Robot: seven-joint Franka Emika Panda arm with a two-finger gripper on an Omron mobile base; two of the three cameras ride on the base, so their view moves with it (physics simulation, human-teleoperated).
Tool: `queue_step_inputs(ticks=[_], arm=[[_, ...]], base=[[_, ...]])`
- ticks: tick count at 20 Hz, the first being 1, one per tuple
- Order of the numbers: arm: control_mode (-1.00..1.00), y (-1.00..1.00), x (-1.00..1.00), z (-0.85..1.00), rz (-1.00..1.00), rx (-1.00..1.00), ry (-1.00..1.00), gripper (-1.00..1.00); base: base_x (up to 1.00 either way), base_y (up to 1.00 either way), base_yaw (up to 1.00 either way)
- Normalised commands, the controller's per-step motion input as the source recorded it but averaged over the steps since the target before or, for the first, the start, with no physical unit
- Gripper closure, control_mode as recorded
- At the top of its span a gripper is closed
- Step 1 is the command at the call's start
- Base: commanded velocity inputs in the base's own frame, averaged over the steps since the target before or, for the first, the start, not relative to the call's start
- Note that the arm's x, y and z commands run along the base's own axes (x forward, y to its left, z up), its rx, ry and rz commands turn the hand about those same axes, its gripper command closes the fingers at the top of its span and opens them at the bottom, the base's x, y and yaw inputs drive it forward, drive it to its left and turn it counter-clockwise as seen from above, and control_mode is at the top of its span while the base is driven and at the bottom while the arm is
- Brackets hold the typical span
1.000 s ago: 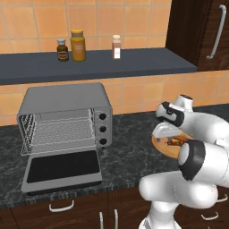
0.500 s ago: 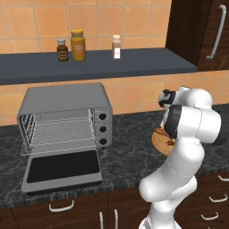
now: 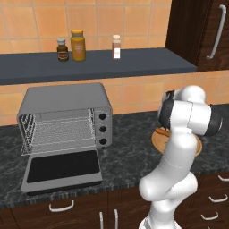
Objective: Pick up the kebab skewer and baguette bread, and place them inside the toaster oven. Close the toaster oven door and start by setting the timer.
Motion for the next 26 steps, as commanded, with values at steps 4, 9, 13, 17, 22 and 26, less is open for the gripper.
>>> queue_step_inputs(ticks=[4, 9, 13, 17, 22, 26], arm=[[-1.0, 0.02, 0.05, -0.33, 0.0, -0.09, -0.22, -1.0], [-1.0, 0.0, -0.03, -0.09, -0.02, -0.08, -0.04, -1.0], [-1.0, 0.0, 0.0, -0.07, 0.0, -0.04, 0.0, -1.0], [-1.0, -0.01, 0.0, -0.09, 0.0, 0.0, 0.0, -1.0], [-1.0, -0.14, 0.1, -0.01, 0.0, 0.0, 0.0, -1.0], [-1.0, -0.12, 0.1, -0.17, 0.0, 0.0, 0.0, -1.0]], base=[[0.0, 0.0, 0.0], [0.0, 0.0, 0.0], [0.0, 0.0, 0.0], [0.0, 0.0, 0.0], [0.0, 0.0, 0.0], [0.0, 0.0, 0.0]])
